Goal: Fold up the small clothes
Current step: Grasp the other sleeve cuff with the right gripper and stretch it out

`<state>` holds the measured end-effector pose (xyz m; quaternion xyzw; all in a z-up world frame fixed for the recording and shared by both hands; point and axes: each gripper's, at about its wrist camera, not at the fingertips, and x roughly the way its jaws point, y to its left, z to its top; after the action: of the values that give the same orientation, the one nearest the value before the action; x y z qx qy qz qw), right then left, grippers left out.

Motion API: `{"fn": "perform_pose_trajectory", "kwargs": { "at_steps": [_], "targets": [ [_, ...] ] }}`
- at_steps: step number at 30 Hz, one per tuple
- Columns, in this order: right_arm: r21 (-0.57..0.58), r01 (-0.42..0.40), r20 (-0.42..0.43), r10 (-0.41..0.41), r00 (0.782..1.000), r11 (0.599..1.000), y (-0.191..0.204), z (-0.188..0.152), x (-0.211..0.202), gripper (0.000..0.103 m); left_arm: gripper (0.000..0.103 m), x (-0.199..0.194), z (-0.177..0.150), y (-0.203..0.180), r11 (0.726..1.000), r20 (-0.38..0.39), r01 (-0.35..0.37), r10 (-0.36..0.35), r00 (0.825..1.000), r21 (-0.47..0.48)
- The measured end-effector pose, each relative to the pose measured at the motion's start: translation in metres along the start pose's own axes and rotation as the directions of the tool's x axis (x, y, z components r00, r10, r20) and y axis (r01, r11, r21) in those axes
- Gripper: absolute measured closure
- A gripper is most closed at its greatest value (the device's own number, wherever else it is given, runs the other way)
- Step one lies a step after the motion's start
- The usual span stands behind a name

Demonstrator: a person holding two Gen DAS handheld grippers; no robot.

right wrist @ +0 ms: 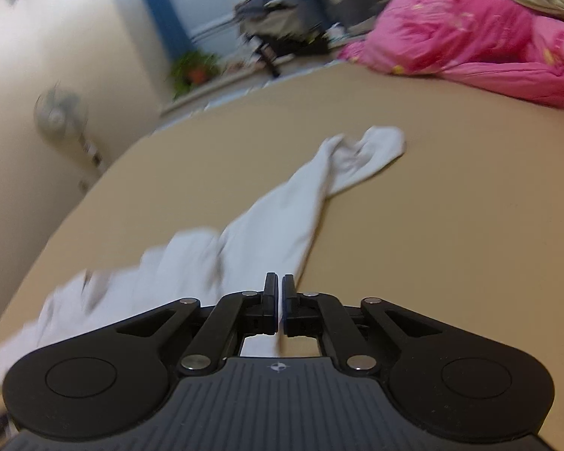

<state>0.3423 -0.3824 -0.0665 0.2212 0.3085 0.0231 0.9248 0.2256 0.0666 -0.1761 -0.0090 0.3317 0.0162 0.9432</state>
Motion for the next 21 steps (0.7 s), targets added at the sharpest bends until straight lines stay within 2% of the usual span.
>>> {"fn": "perform_pose_trajectory", "kwargs": {
  "at_steps": [2,3,5,8,10,12,14,17,21],
  "targets": [
    [0.026,-0.027,-0.002,0.027,1.000,0.999,-0.011,0.013,0.013,0.098,0.068,-0.005,-0.027,-0.002,0.999,0.003,-0.032,0.032,0.999,0.031],
    [0.037,-0.037,-0.005,0.038,0.999,0.999,-0.016,0.020,0.022,0.096,0.068,-0.010,-0.040,0.001,0.999,0.053,-0.023,0.021,0.998,0.046],
    [0.038,-0.026,-0.001,0.027,1.000,0.999,-0.022,0.035,0.043,0.096,0.067,-0.009,-0.050,-0.002,0.998,0.100,-0.023,0.018,0.995,0.053],
    [0.084,-0.022,0.010,0.022,1.000,0.996,-0.034,0.064,0.082,0.096,0.067,-0.002,-0.053,-0.016,0.997,0.146,-0.032,0.022,0.989,0.068],
    [0.101,-0.007,0.014,0.006,1.000,0.995,-0.039,0.084,0.112,0.094,0.067,-0.022,-0.048,-0.012,0.998,0.159,-0.018,0.008,0.987,0.061],
    [0.155,0.003,0.000,-0.003,1.000,0.988,-0.049,0.104,0.145,0.084,0.067,-0.029,-0.049,-0.009,0.999,0.163,0.007,-0.012,0.987,0.037],
    [0.230,0.028,-0.009,-0.027,1.000,0.973,-0.061,0.124,0.178,0.079,0.067,-0.050,-0.048,-0.006,0.999,0.170,0.019,-0.024,0.985,0.030],
    [0.319,0.067,-0.034,-0.059,0.998,0.945,-0.079,0.143,0.218,0.069,0.067,-0.050,-0.049,-0.003,0.999,0.176,0.032,-0.036,0.984,0.028],
    [0.334,0.115,-0.098,-0.087,0.991,0.936,-0.084,0.152,0.263,0.066,0.067,-0.041,-0.049,0.001,0.999,0.179,0.052,-0.053,0.982,0.012]
  ]
}}
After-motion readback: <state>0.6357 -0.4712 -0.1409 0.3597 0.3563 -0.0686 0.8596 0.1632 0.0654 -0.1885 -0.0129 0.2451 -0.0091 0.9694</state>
